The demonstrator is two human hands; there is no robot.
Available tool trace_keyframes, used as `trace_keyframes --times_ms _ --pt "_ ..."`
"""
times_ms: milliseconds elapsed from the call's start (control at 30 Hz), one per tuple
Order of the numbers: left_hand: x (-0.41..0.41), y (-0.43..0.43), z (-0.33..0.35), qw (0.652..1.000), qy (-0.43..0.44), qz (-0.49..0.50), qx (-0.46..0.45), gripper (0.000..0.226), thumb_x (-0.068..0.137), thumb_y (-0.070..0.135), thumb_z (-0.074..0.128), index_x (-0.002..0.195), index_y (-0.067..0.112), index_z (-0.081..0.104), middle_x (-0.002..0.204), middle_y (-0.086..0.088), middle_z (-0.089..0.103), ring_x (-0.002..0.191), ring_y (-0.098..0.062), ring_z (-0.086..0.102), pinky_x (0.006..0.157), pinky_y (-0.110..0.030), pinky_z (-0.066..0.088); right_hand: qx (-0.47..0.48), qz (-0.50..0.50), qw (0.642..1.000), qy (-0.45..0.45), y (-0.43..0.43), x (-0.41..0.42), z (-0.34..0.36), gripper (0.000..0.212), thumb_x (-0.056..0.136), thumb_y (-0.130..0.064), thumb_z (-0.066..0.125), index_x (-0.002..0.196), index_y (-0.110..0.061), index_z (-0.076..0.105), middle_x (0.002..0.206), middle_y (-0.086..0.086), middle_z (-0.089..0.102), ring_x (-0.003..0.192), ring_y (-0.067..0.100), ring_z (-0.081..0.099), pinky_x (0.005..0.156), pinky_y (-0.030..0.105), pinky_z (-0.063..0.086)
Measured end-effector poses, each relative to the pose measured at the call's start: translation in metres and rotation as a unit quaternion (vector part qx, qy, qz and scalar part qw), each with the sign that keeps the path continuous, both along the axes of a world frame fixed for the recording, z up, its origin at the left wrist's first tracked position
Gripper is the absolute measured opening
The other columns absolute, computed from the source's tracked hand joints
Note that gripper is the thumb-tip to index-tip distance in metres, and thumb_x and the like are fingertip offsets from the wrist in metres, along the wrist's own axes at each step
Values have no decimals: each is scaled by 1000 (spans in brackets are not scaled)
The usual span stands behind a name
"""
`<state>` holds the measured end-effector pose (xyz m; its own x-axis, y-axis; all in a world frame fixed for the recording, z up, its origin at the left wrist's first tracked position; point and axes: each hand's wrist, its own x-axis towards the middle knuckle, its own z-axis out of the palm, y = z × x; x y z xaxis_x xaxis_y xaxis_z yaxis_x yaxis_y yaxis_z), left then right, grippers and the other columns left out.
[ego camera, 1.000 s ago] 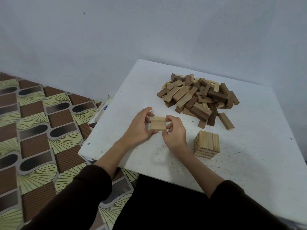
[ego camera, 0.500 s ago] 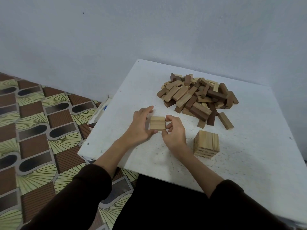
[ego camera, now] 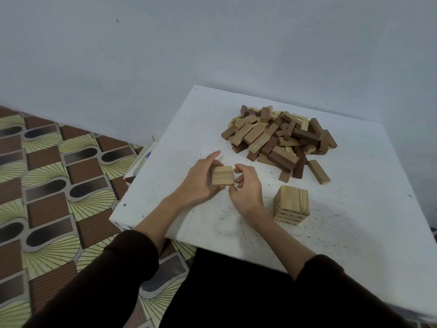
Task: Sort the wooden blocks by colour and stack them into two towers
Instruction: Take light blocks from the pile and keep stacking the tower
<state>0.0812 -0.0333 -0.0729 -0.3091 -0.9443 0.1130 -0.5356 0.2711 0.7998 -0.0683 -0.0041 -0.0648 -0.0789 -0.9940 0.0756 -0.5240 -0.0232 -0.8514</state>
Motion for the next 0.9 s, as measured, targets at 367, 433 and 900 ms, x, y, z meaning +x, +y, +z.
trace_keyframes --times_ms 367,433,900 --pt "-5 -1 41 998 64 19 19 85 72 6 80 141 17 32 108 5 56 97 10 52 90 -8 41 -16 82 988 130 -11 -4 45 59 82 -7 60 137 -9 38 135 7 39 125 21 33 101 35 37" --pt "-9 -2 54 997 77 5 5 85 72 4 79 141 16 31 108 5 56 97 14 52 88 -4 39 -9 102 989 103 -13 -14 69 55 81 -7 61 133 -10 43 130 7 45 121 20 37 99 35 39" --pt "-104 27 81 983 89 -160 17 89 73 15 81 142 30 27 110 10 55 107 5 51 93 -5 36 9 136 987 87 38 -141 96 73 70 -15 81 131 -23 42 111 -13 54 107 -4 50 90 8 41"
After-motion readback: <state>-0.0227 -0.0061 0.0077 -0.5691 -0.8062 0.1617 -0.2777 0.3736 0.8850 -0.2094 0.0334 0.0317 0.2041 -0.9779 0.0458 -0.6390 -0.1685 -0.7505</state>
